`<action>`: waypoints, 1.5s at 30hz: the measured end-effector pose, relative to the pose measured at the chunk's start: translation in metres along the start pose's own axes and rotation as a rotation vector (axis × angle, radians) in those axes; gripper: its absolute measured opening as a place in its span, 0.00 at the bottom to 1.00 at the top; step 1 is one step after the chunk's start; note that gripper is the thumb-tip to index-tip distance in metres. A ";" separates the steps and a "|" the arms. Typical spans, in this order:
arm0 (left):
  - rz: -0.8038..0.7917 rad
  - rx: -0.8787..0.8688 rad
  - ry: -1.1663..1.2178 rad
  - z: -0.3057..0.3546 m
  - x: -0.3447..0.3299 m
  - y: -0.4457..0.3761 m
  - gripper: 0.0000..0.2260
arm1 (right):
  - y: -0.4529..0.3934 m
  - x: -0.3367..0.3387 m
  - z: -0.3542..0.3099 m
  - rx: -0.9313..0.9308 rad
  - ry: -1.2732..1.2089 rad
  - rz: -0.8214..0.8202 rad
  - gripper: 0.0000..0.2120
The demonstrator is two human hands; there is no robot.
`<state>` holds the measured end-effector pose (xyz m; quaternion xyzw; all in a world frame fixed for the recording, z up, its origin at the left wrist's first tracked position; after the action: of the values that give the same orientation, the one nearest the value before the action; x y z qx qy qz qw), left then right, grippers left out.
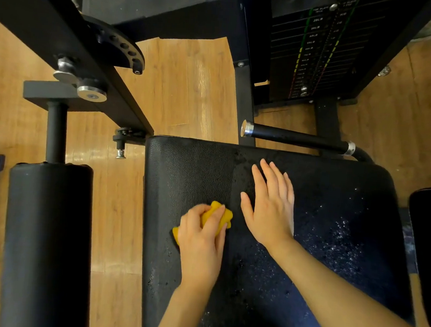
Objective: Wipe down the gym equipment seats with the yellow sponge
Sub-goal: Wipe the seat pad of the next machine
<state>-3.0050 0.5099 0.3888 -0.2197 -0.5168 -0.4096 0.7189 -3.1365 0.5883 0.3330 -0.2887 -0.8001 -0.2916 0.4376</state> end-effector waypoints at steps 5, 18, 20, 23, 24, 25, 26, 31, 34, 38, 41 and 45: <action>0.046 -0.073 -0.002 0.005 0.007 -0.061 0.16 | 0.001 0.001 -0.001 0.006 0.004 0.018 0.27; -0.006 -0.099 -0.039 -0.001 -0.002 0.019 0.14 | 0.003 0.000 -0.002 0.022 -0.005 0.066 0.28; -0.027 -0.096 -0.019 -0.004 -0.005 0.037 0.15 | 0.003 0.001 -0.002 0.024 -0.005 0.076 0.28; -0.027 -0.108 0.025 -0.003 -0.002 0.031 0.15 | 0.002 0.001 -0.002 0.021 -0.006 0.078 0.28; -0.022 -0.114 0.032 -0.003 -0.001 0.021 0.15 | 0.002 0.000 -0.002 0.020 -0.007 0.078 0.28; -0.014 -0.112 0.032 -0.003 0.000 0.008 0.15 | 0.002 0.000 -0.002 0.018 -0.009 0.077 0.28; -0.002 -0.107 0.028 -0.003 0.002 -0.005 0.15 | 0.002 -0.001 -0.001 0.016 -0.006 0.077 0.28; 0.036 -0.148 -0.028 -0.003 0.011 -0.038 0.13 | 0.008 -0.002 0.000 0.005 -0.054 0.060 0.26; 0.035 -0.188 -0.051 -0.004 0.012 -0.015 0.13 | 0.039 -0.005 -0.004 -0.029 -0.118 0.084 0.23; -0.017 -0.188 -0.036 -0.012 0.007 0.042 0.13 | 0.105 -0.022 -0.011 -0.138 -0.190 0.142 0.21; -0.043 -0.187 -0.019 -0.016 0.005 0.082 0.14 | 0.137 -0.035 -0.018 -0.177 -0.190 0.158 0.22; -0.050 -0.183 0.004 -0.019 0.006 0.094 0.15 | 0.145 -0.039 -0.020 -0.185 -0.154 0.166 0.22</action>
<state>-2.9166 0.5469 0.3972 -0.2709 -0.4811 -0.4732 0.6864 -3.0042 0.6623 0.3394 -0.4145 -0.7744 -0.3037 0.3690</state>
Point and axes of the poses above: each hand's wrist, its own y-axis away from the middle knuckle, its own x-axis out of the back of the hand, z = x × y, the point moved 8 cm from there along -y, towards the middle knuckle, and after that the axes turned 8 degrees about -z, right-handed, at the moved point
